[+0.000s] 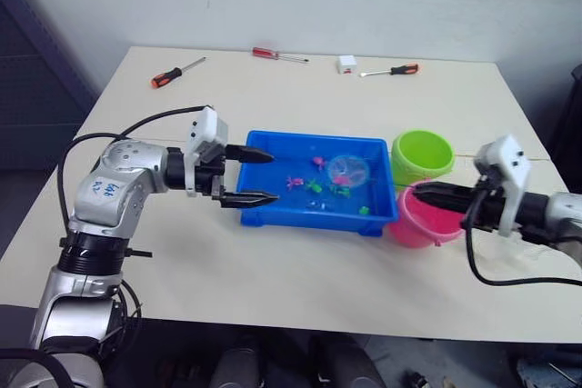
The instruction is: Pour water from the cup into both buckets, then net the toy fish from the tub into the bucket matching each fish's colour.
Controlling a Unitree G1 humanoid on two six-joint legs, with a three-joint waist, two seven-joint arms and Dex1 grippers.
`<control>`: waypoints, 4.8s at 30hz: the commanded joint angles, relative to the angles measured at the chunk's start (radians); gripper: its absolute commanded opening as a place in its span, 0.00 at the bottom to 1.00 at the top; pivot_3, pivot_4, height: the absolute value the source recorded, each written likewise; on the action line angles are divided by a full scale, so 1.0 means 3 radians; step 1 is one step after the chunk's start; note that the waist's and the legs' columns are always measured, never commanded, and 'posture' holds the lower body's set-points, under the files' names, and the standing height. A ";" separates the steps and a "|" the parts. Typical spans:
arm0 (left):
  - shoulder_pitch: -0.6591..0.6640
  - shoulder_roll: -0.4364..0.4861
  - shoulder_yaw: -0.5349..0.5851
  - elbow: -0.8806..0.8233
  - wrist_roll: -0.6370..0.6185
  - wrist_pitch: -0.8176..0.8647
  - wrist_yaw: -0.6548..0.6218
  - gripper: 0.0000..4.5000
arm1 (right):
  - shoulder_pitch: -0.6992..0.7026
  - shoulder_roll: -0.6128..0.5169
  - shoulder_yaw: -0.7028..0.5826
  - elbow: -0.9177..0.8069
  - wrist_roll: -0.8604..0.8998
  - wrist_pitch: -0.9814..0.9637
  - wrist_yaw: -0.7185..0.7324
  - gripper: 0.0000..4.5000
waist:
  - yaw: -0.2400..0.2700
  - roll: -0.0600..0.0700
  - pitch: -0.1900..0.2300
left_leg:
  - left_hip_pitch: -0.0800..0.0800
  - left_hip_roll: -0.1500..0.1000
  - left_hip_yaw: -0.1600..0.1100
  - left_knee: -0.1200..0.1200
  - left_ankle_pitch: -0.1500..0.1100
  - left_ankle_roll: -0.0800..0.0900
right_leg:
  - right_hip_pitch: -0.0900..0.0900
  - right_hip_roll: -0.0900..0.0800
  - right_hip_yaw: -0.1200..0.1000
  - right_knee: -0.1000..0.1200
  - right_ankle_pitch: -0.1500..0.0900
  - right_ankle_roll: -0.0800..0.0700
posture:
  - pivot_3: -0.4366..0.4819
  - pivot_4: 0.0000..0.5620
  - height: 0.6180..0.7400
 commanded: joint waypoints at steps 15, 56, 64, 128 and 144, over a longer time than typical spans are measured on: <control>-0.0554 -0.0575 -0.0367 0.0668 0.0104 -0.0400 -0.0469 0.99 | 0.1890 0.0413 -0.1955 -0.1063 -0.0422 -0.0793 -0.0078 0.00 | 0.0070 0.0001 0.0001 | 0.0006 -0.0001 0.0004 -0.0016 0.0002 -0.0003 | 0.0003 0.0005 0.0006 -0.0013 0.0002 0.0004 | 0.48 0.27 1.00; -0.0083 -0.0105 0.0029 0.0574 0.0352 -0.0366 0.0005 0.99 | 0.0015 -0.0227 0.0883 0.0249 -0.1897 -0.2599 -0.0666 0.00 | 0.0000 0.0001 0.0001 | 0.0012 -0.0001 0.0004 -0.0012 0.0013 -0.0013 | -0.0005 0.0004 0.0009 0.0012 0.0004 0.0003 | 0.48 0.27 1.00; 0.0198 0.0044 0.0242 0.0093 0.0218 -0.0042 0.0266 0.99 | -0.0801 -0.0258 0.1703 0.1083 -0.2833 -0.3213 -0.0757 0.00 | 0.0001 0.0001 0.0001 | -0.0001 -0.0003 0.0004 0.0000 0.0006 -0.0001 | -0.0006 -0.0001 0.0006 0.0006 0.0004 0.0003 | 0.48 0.27 1.00; 0.0555 0.0110 0.0380 -0.0396 0.0030 0.0025 0.0670 0.99 | -0.1806 0.0894 0.1160 0.1239 -0.0530 0.0737 -0.0828 0.00 | -0.0020 0.0001 0.0000 | -0.0058 -0.0002 0.0003 0.0015 0.0007 -0.0003 | -0.0067 -0.0001 0.0005 0.0039 0.0004 0.0003 | 0.48 0.27 1.00; -0.0061 -0.0192 0.0076 0.0220 0.0025 -0.0096 0.0259 0.99 | -0.0342 0.0550 0.0125 -0.0482 -0.0090 0.0255 -0.0684 0.00 | -0.0004 0.0001 0.0001 | -0.0059 -0.0002 0.0002 0.0018 0.0006 -0.0002 | -0.0064 0.0000 0.0004 0.0036 0.0005 0.0003 | 0.48 0.27 1.00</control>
